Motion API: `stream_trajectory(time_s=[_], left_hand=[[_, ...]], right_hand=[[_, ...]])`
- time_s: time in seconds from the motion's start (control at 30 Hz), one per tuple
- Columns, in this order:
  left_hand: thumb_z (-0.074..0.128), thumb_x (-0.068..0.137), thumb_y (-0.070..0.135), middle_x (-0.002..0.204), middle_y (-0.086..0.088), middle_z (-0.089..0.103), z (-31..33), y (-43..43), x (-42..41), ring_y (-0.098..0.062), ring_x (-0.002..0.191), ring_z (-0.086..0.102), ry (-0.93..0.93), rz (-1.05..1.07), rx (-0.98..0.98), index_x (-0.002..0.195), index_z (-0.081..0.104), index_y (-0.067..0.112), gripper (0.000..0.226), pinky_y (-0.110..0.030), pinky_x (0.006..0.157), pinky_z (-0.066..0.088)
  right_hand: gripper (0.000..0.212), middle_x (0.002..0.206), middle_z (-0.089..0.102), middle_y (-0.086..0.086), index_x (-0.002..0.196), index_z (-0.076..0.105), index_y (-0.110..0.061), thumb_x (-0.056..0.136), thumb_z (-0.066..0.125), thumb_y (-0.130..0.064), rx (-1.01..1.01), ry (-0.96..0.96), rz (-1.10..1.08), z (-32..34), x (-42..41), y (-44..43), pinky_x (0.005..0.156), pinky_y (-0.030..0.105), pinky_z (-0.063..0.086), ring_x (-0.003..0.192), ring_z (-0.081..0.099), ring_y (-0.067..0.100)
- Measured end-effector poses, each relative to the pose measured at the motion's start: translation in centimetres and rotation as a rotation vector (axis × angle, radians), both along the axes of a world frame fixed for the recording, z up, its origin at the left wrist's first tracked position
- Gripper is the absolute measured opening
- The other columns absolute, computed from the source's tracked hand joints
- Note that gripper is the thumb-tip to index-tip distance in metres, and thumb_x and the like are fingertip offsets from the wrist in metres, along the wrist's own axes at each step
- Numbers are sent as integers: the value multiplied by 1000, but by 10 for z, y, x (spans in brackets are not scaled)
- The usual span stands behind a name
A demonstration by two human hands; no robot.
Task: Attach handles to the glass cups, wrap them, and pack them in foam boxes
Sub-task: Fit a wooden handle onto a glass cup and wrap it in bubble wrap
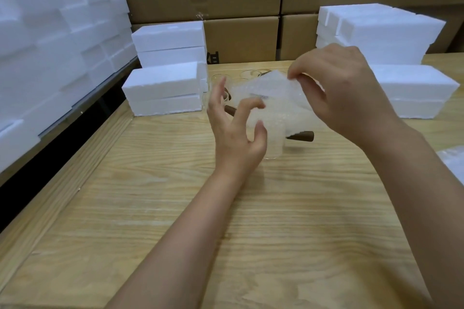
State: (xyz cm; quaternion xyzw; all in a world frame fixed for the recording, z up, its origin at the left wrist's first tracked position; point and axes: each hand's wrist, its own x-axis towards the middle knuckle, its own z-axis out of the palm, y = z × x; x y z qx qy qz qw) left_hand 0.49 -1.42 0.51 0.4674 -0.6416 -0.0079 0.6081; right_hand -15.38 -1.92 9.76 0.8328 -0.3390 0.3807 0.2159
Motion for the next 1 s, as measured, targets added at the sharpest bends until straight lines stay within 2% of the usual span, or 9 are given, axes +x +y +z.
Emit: stream_trajectory(time_s=[0.13,0.27,0.33,0.4,0.5,0.6,0.7,0.87,1.0], left_hand=[[68,77,5,147,-15,31,25,1,4,-27,141,22,-139,62,-79,98,74,18,25,-43,115,20],[64,79,1,104,-12,61,40,-4,6,-28,110,55,-140,82,-48,93,75,10,20,-55,98,40],[62,81,-2,98,-13,59,44,-5,5,-26,96,58,-122,90,10,103,73,7,26,-41,89,48],[62,83,-2,104,-13,55,47,-7,5,-23,96,57,-118,123,44,112,69,7,31,-22,83,45],[61,84,-2,108,-15,52,48,-9,7,-24,96,55,-149,159,37,120,64,5,37,-22,79,45],[56,85,-4,108,-16,52,51,-10,9,-25,94,55,-161,212,29,125,60,4,41,-26,72,48],[49,85,-10,109,-19,52,52,-13,13,-28,97,54,-188,273,14,127,59,2,45,-20,74,41],[45,84,-16,109,-22,54,51,-14,14,-32,103,52,-204,341,1,128,58,1,49,-20,77,36],[43,82,-17,111,-22,54,49,-14,16,-34,104,51,-215,366,1,128,58,0,51,-21,77,34]], right_hand=[[15,90,70,9,92,67,-2,89,53,3,40,-112,72,-2,-3,0,79,33,37,84,61,31],[15,93,68,5,97,67,-2,91,53,0,11,-291,110,-5,-6,-3,79,33,46,85,60,24],[18,97,62,-1,104,64,-3,94,50,-7,31,-431,109,-9,-7,-7,82,22,44,89,56,12],[20,102,58,-4,108,61,-6,95,46,-12,120,-660,73,-15,-9,-12,80,14,40,89,52,2],[19,97,60,-3,97,61,-14,91,43,-10,349,-965,-135,-32,-22,-24,72,15,42,83,52,-4],[19,96,64,1,85,63,-20,90,48,-11,895,-793,-333,-48,-38,-35,71,29,44,84,57,15],[21,99,65,0,97,64,-22,89,50,-10,1278,-461,-220,-61,-37,-35,64,31,47,74,57,18],[27,97,70,-2,110,61,-27,86,60,-14,1426,-433,8,-65,-34,-34,55,27,41,68,58,12],[30,88,74,-6,107,60,-29,81,67,-43,1408,-370,72,-68,-23,-30,49,20,38,60,57,4]])
